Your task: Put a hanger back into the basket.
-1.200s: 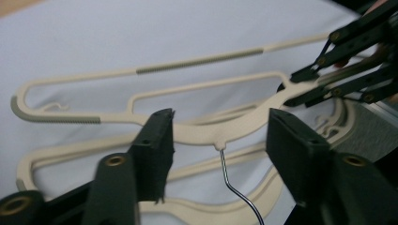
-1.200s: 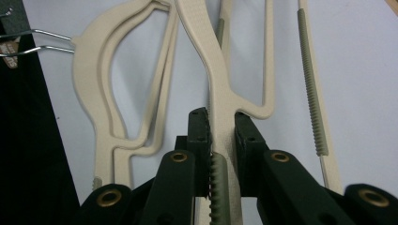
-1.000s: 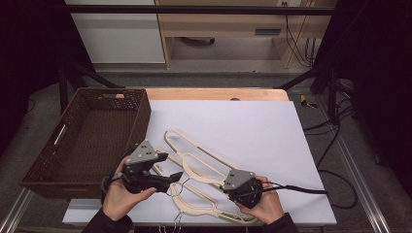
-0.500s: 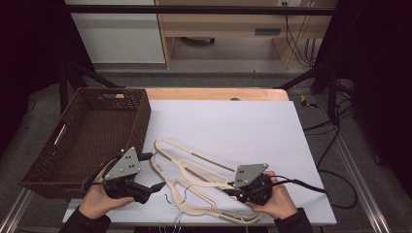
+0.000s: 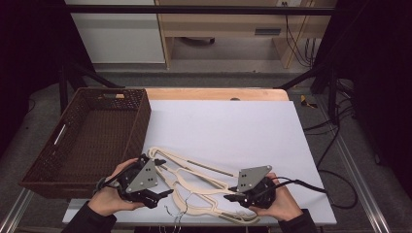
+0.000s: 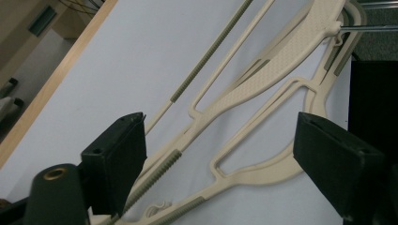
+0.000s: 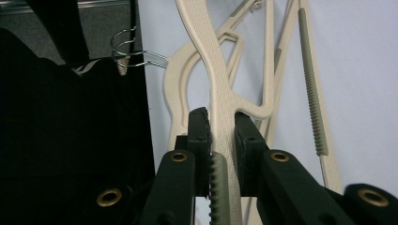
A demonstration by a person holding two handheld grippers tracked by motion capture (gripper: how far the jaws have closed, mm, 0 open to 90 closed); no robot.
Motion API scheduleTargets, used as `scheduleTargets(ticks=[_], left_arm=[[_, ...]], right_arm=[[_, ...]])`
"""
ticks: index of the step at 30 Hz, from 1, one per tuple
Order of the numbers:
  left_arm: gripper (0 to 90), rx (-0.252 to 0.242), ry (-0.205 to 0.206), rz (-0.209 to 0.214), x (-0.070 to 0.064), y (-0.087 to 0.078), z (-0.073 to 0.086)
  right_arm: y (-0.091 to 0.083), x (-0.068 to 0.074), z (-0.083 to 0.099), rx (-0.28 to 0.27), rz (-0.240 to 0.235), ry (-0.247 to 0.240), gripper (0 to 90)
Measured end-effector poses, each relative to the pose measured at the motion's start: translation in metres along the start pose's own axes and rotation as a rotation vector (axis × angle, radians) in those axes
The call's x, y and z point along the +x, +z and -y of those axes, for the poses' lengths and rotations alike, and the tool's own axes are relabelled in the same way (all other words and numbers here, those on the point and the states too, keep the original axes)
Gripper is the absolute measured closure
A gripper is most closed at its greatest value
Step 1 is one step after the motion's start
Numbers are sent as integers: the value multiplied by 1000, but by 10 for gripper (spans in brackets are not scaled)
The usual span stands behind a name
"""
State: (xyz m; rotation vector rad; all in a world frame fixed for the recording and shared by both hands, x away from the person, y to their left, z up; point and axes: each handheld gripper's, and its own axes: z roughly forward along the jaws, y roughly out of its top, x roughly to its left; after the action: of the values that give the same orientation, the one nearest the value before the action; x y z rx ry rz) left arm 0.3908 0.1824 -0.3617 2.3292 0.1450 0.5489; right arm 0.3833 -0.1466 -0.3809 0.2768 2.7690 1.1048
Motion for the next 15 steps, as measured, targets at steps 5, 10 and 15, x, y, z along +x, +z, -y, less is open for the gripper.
scheduleTargets(ticks=[5, 10, 15], left_arm=[[266, 15, 106, -22, -10, 11, -4], [387, 6, 183, -33, -23, 22, -6], [476, 62, 290, -40, -26, 29, -8]], right_arm=[[3, 1, 0, -1, -25, -11, 802], [5, 2, 1, 1, -39, -8, 802], [6, 3, 1, -4, -44, -7, 802]])
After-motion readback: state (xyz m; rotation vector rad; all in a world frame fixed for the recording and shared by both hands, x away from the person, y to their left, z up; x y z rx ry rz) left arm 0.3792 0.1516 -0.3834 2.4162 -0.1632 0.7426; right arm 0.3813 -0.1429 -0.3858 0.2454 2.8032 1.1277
